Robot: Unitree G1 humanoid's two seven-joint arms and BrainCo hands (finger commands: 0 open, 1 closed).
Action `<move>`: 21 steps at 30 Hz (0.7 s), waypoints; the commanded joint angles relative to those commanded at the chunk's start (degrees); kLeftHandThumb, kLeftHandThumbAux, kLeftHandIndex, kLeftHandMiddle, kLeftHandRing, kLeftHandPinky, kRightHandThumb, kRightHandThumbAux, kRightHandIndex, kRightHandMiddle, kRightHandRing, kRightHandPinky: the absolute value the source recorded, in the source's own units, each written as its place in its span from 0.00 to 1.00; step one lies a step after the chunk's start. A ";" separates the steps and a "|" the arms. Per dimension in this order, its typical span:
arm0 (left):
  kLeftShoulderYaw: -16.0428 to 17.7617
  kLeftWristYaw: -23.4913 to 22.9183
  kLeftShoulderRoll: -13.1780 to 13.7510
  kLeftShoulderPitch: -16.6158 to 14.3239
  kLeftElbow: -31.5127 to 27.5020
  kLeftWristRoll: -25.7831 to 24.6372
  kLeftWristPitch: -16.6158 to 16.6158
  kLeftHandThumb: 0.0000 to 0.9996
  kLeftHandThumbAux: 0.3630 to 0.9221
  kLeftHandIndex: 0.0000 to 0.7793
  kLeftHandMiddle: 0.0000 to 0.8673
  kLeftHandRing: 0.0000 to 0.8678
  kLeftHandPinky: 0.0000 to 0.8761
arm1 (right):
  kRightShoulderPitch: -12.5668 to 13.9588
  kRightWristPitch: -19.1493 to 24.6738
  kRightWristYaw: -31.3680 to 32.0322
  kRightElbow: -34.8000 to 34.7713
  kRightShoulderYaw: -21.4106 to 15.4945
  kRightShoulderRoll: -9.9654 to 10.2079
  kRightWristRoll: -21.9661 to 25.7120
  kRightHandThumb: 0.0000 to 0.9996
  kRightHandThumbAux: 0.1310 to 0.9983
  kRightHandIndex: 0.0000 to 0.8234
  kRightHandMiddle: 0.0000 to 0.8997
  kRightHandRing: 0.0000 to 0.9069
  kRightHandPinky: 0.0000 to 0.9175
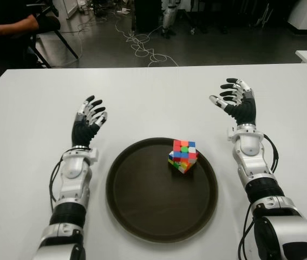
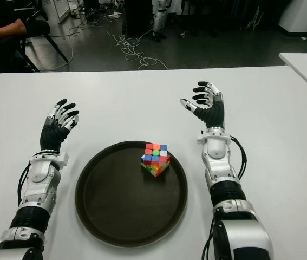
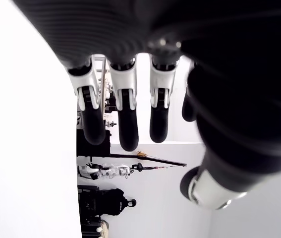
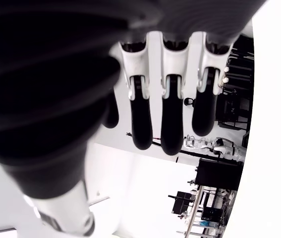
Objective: Pick up the Rubik's Cube and put it in the plate
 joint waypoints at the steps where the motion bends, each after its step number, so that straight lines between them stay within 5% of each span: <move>1: -0.01 0.00 0.01 0.00 -0.01 0.02 0.02 0.16 0.73 0.17 0.24 0.26 0.28 | -0.02 -0.07 0.06 0.05 -0.03 0.01 0.06 0.14 0.84 0.39 0.44 0.46 0.43; 21: 0.26 0.28 -0.25 -0.16 0.22 -0.09 0.17 0.17 0.72 0.18 0.25 0.27 0.29 | -0.24 -0.31 -0.29 0.57 0.15 -0.30 -0.45 0.20 0.83 0.40 0.46 0.47 0.44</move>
